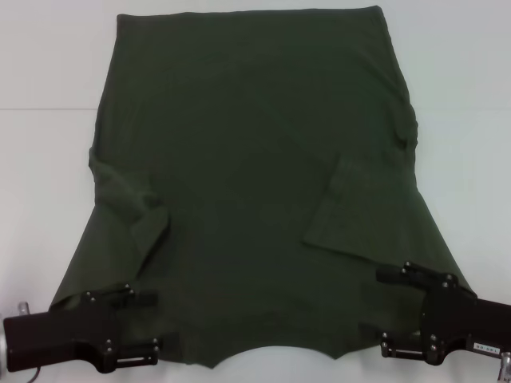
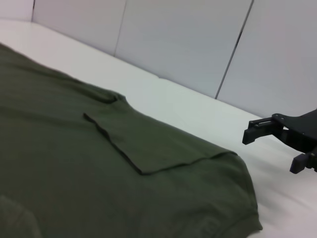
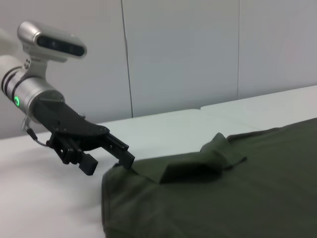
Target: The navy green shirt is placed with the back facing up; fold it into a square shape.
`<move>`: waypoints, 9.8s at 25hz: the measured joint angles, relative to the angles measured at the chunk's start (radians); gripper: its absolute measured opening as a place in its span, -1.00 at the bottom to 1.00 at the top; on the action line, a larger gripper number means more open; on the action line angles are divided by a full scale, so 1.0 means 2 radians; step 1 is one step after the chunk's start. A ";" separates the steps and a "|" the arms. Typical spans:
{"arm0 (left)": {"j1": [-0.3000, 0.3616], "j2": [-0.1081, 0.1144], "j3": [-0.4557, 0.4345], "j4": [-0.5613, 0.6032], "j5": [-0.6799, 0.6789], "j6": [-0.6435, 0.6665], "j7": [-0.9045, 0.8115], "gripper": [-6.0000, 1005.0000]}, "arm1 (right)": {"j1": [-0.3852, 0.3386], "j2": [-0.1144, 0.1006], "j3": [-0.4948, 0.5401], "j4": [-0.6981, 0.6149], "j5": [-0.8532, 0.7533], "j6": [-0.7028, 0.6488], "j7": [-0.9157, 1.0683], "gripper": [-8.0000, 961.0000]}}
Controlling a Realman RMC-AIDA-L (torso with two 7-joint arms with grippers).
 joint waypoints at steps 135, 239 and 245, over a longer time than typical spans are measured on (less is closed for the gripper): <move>-0.105 0.068 0.017 0.064 0.221 -0.041 -0.631 0.63 | 0.035 0.001 -0.013 0.018 -0.004 0.026 -0.021 0.88; -0.133 0.052 0.041 0.060 0.242 -0.055 -0.626 -0.92 | 0.040 -0.001 -0.012 -0.032 -0.007 0.002 0.119 0.87; -0.130 0.051 0.035 0.060 0.231 -0.055 -0.616 -0.92 | 0.039 -0.006 -0.013 -0.161 -0.029 -0.059 0.359 0.86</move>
